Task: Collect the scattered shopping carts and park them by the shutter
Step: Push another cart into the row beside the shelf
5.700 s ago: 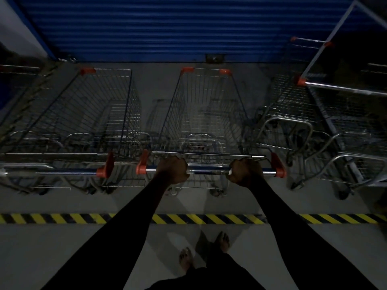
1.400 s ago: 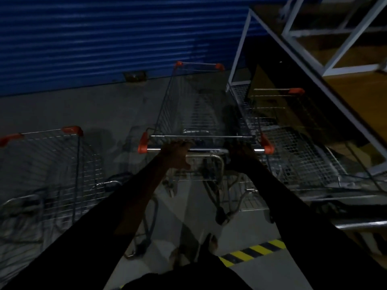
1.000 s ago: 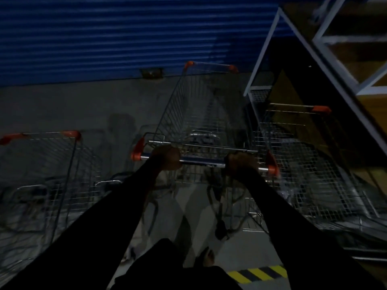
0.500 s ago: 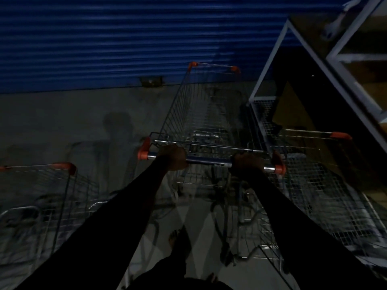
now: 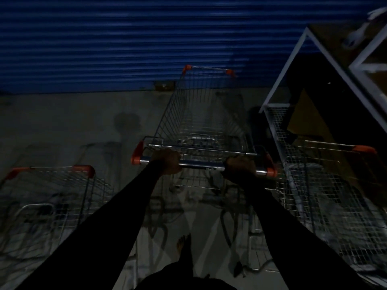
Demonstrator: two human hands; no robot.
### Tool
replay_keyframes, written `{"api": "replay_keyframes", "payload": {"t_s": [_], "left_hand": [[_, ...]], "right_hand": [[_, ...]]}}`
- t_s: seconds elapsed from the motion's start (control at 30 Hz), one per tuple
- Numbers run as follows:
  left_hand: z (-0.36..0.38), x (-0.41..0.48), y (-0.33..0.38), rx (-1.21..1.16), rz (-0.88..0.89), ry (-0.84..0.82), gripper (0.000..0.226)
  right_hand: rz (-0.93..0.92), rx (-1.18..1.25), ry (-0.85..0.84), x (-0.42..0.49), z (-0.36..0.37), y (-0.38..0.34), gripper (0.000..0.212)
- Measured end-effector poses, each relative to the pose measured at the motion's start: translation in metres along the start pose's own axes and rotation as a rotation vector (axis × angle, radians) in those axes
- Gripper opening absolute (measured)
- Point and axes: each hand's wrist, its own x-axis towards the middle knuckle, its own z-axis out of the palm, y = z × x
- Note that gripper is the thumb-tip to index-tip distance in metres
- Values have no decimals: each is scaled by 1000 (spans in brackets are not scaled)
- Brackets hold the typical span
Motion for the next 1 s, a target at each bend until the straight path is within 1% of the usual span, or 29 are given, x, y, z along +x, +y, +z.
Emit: {"api": "replay_keyframes", "payload": {"t_s": [0.1,0.2,0.27,0.3,0.37,0.43,0.5,0.57,0.63,0.67,0.7,0.8,0.83,0.87,0.9,0.93,0.97,1.0], "left_hand": [[8,-26,-5,54,-39,11,39],[19,-58,-2,94,-54,29,42],[30,-81,1,94,-58,36,42],[35,-93,3,96,-64,36,42],[42,-116,8,73,-109,12,44],[50,-138,14,42,-165,-26,46],[59,-161,20,40,-183,-35,48],[67,-185,27,40,-181,-17,54],[74,-209,31,-42,-196,-33,60],[77,-220,34,-60,-199,-60,55],[79,-232,37,-36,-186,-62,50],[85,-266,45,95,-127,-53,43],[88,-279,49,110,-104,-59,42],[89,-292,54,128,-80,-44,40],[94,-306,59,131,-34,29,39],[99,-319,64,119,3,52,40],[105,-331,67,60,22,116,40],[105,-344,71,34,12,117,39]], "right_hand": [[-91,39,33,-18,-2,-13,31],[-122,108,11,-39,3,-21,31],[-137,112,52,-55,-1,-27,26],[-146,98,95,-64,-6,-30,26],[-146,81,200,-87,-13,-34,31],[-154,111,247,-107,-20,-40,20],[-175,133,308,-128,-19,-44,17],[-206,157,378,-153,-31,-48,14],[-216,163,418,-177,-35,-53,10],[-201,162,367,-188,-39,-57,10],[-185,171,279,-200,-41,-61,11],[-150,178,57,-237,-41,-68,13],[-137,167,12,-248,-42,-71,13],[-130,144,-9,-262,-40,-73,17],[-141,132,-65,-275,-46,-74,23],[-126,99,-101,-290,-54,-77,28],[-116,46,-140,-302,-63,-82,31],[-85,15,-214,-314,-72,-87,31]]}}
